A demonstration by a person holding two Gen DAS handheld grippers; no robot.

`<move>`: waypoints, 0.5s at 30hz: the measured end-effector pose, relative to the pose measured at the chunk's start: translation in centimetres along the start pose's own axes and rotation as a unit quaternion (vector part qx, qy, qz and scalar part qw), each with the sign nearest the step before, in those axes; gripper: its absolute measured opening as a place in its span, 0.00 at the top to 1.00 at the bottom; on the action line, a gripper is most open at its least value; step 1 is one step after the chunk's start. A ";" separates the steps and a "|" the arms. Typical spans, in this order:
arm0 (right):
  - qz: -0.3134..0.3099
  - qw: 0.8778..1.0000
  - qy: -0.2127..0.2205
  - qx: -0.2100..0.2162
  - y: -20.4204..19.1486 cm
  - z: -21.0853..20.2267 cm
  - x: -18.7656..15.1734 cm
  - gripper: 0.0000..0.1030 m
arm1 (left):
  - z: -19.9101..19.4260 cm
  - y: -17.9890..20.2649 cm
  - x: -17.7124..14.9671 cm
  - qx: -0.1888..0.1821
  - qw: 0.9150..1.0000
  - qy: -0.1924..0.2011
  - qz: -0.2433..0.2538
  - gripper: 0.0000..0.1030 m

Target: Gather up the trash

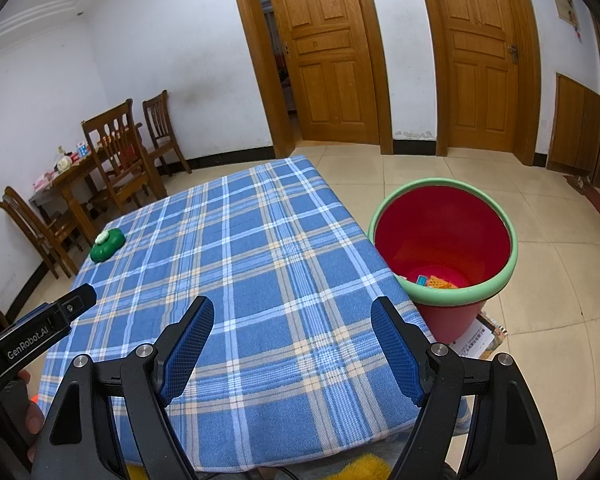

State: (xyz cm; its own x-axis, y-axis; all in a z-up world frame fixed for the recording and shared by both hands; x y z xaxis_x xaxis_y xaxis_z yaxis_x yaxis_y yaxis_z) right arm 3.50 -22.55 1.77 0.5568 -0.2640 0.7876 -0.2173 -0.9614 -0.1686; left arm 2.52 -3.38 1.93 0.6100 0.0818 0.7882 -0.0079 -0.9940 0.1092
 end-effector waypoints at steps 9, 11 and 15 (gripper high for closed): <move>0.000 1.000 0.000 0.000 -0.1 -0.1 -0.1 0.21 | 0.0 0.0 -0.1 0.000 1.000 -0.001 -0.001 0.15; 0.000 1.000 0.000 0.000 -0.1 -0.1 0.0 0.21 | 0.0 0.0 -0.1 0.000 1.000 -0.001 0.000 0.15; 0.000 1.000 0.000 0.000 -0.1 -0.1 -0.1 0.21 | 0.0 0.0 0.0 0.000 1.000 -0.001 -0.001 0.15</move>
State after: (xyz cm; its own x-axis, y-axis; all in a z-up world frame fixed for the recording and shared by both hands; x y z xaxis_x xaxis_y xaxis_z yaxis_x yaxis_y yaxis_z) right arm 3.41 -22.47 1.79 0.5572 -0.2638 0.7874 -0.2176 -0.9614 -0.1681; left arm 2.52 -3.38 1.89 0.6110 0.0828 0.7873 -0.0075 -0.9939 0.1103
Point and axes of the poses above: each gripper's, at about its wrist camera, not at the fingertips, and z roughly the way its jaws point, y to its right, x to its top, the point moved 6 cm from there along z, roughly the way its jaws point, and after that the axes turned 4 degrees about y, right-handed, at the moved point
